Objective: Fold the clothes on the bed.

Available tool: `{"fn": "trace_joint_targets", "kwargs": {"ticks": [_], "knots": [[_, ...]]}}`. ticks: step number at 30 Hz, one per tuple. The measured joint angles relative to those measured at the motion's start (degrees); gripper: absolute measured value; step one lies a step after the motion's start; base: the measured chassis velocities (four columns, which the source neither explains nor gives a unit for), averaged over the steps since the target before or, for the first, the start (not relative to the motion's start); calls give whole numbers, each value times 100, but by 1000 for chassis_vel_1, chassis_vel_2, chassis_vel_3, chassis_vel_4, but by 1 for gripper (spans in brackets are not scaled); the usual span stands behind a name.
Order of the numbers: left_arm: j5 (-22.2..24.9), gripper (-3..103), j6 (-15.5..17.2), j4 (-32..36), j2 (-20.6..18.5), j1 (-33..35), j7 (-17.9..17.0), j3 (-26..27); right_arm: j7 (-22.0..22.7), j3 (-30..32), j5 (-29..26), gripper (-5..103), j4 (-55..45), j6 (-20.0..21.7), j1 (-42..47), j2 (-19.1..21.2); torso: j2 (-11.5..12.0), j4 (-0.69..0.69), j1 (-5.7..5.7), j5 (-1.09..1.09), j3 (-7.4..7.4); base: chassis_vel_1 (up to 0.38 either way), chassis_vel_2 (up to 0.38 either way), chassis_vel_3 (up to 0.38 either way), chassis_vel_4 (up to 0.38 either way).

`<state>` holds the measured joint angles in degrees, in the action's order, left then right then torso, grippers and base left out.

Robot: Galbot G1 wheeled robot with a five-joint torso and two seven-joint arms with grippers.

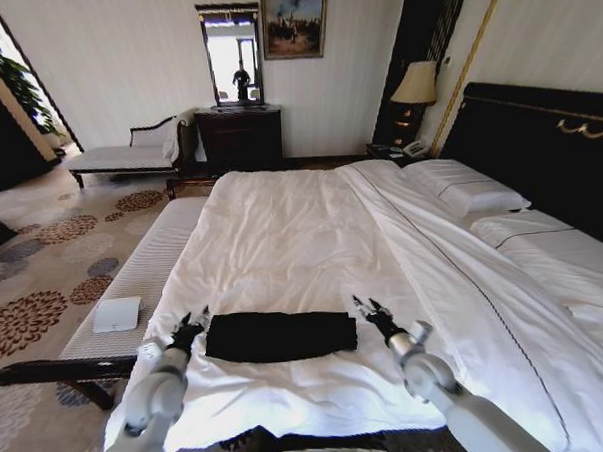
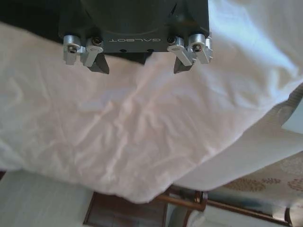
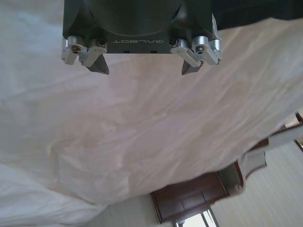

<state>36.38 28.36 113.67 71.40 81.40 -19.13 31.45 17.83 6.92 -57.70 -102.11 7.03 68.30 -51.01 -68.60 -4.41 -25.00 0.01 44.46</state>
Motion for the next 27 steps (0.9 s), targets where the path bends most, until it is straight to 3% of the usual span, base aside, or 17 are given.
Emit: {"fn": "trace_joint_targets", "kwargs": {"ticks": [2,6,12,20,25,27], "knots": [[-286,87,182,-49,0,1,-58,-115,171,-172,41,94,107,188,-152,-21,0,0,0,0,0,0,0,0,0],[-620,99,317,-26,-43,204,-75,-198,419,-296,-28,99,128,494,-192,-41,1,0,0,0,0,0,0,0,0],[-795,100,446,362,-363,849,-30,-52,906,-210,-262,100,-307,844,368,150,-1,-1,1,-1,-2,0,0,0,0],[-987,100,493,740,-854,1759,-7,208,1369,225,-138,100,-1262,847,1609,713,-1,-1,2,1,-2,0,0,0,0],[-970,100,161,1124,-991,1890,14,426,1602,517,-80,100,-1758,708,1867,809,-2,-1,2,0,-2,0,0,0,0],[-844,100,-164,1242,-957,1712,142,486,1556,589,-48,100,-1787,570,1695,734,-2,-1,2,-1,-2,0,0,0,0]]}}
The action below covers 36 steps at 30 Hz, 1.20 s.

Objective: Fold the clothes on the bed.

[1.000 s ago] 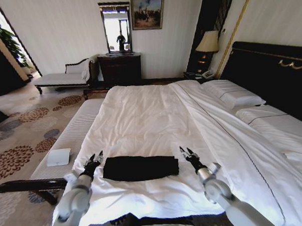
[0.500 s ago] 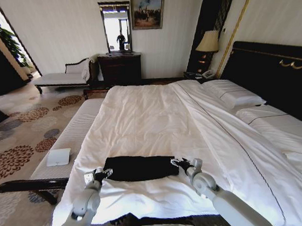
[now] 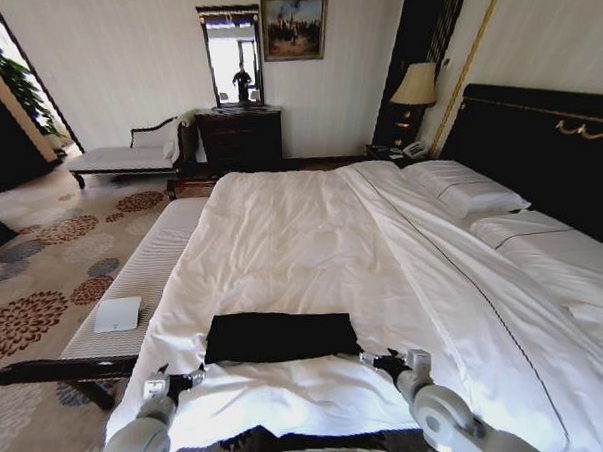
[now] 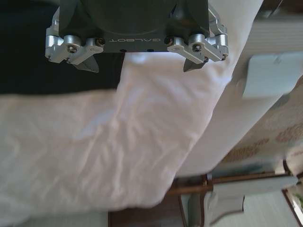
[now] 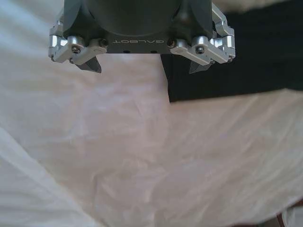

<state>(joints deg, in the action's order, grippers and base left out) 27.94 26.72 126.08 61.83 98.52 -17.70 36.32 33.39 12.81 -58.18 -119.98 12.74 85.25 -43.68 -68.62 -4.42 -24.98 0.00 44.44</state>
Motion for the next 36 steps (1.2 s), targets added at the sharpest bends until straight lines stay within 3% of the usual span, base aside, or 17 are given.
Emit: {"fn": "trace_joint_targets", "kwargs": {"ticks": [2,4,10,17,27,36], "knots": [[106,100,-343,-29,128,-256,225,-42,-209,-4,34,100,89,-170,-230,-103,0,-1,-1,-2,1,0,0,0,0],[118,100,-404,-104,208,-341,285,-110,-322,-39,44,100,167,-242,-329,-149,1,0,-1,-1,1,0,0,0,0],[-314,100,-378,-569,494,-210,326,-419,-511,-230,-106,100,507,-246,-511,-305,1,0,-1,2,1,0,0,0,0],[-517,100,-329,-605,412,313,326,-293,-723,-168,-586,100,951,-175,-776,-571,1,0,-1,0,1,0,0,0,0],[-1021,100,-182,-758,505,641,327,-311,-1261,-102,-799,100,1540,-289,-1124,-827,1,0,-1,1,1,0,0,0,0],[-1061,100,-630,-625,524,957,373,-79,-1918,-187,-903,100,1768,-529,-1334,-858,1,0,-1,0,1,0,0,0,0]]}}
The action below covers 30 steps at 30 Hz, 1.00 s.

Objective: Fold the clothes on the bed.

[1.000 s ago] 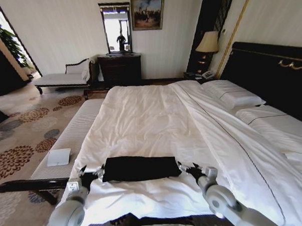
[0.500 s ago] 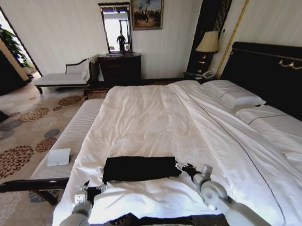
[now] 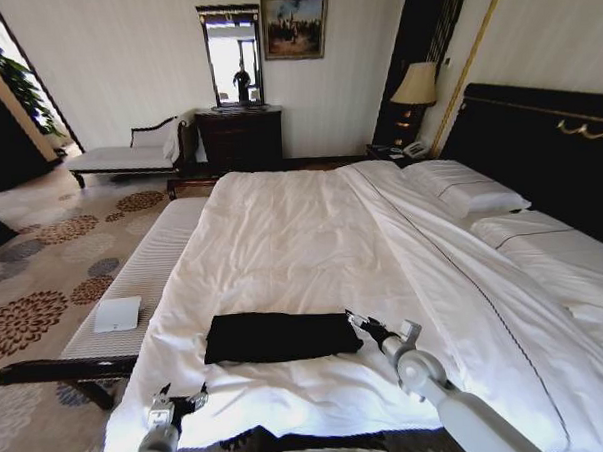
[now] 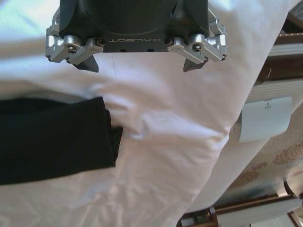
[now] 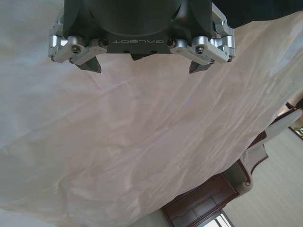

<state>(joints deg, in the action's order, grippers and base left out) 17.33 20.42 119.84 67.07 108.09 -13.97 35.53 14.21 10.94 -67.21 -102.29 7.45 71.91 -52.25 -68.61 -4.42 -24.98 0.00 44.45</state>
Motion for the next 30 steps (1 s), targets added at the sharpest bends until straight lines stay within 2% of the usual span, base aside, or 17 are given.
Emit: {"fn": "trace_joint_targets", "kwargs": {"ticks": [1,6,8,11,15,16,18,19,21,23,26,30], "knots": [[16,100,-143,38,12,19,35,19,-87,-27,-1,100,4,-12,4,13,0,0,0,0,0,0,0,0,0],[57,100,-276,103,72,5,87,3,-296,-129,0,100,81,-18,-35,29,0,0,0,0,0,0,0,0,0],[140,100,-157,187,168,-96,82,-62,-426,-238,-2,88,270,-11,-192,37,0,0,0,0,0,0,0,0,0],[167,100,-106,209,177,-136,73,-89,-497,-254,-6,83,353,-1,-241,44,0,0,0,0,0,0,0,0,0],[186,100,-13,203,165,-242,64,-155,-537,-259,-1,61,492,34,-257,45,0,0,0,0,0,0,0,0,0],[186,100,-13,203,165,-242,64,-155,-537,-259,-1,61,492,34,-257,45,0,0,0,0,0,0,0,0,0],[198,100,17,185,164,-284,63,-183,-552,-264,25,50,511,48,-222,45,0,-1,0,0,0,0,0,0,0],[198,100,17,185,164,-284,63,-183,-552,-264,25,50,511,48,-222,45,0,-1,0,0,0,0,0,0,0],[205,100,27,157,163,-312,62,-202,-555,-277,62,39,527,62,-196,37,0,0,0,0,0,0,0,0,0],[208,100,27,147,160,-319,62,-202,-555,-283,73,39,530,66,-187,31,0,0,0,0,0,0,0,0,0],[235,100,27,114,133,-337,60,-189,-555,-296,97,25,531,73,-164,23,0,0,0,0,0,0,0,0,0],[267,100,26,74,108,-351,54,-150,-552,-306,113,21,522,77,-134,19,0,0,0,0,0,0,0,0,0]]}}
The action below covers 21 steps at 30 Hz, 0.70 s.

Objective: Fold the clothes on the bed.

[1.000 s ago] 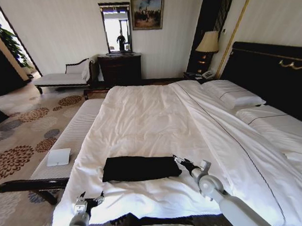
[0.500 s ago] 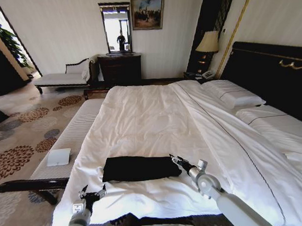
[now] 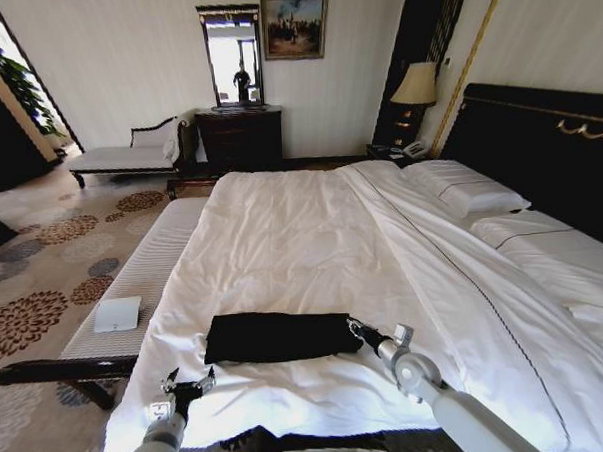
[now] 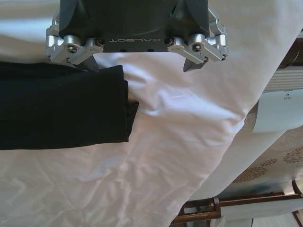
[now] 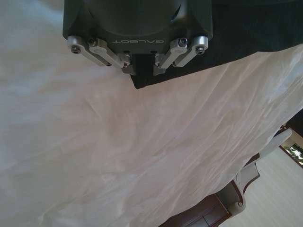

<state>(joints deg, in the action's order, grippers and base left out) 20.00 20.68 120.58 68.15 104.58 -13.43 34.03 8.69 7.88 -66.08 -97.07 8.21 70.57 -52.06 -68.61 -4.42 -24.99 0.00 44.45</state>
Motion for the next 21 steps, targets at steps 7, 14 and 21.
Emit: {"fn": "trace_joint_targets", "kwargs": {"ticks": [7,14,21], "knots": [[21,100,-30,-57,-26,-5,-7,45,-4,-18,13,2,-140,4,71,3,0,0,0,0,0,0,0,0,0],[52,100,-59,-141,-57,-68,-17,56,-45,27,2,0,-158,-40,-14,-17,0,0,0,0,0,0,0,0,0],[87,100,-161,-133,-75,-72,-13,63,-16,77,-119,0,-58,-90,-275,-51,0,1,0,0,0,0,0,0,0]]}}
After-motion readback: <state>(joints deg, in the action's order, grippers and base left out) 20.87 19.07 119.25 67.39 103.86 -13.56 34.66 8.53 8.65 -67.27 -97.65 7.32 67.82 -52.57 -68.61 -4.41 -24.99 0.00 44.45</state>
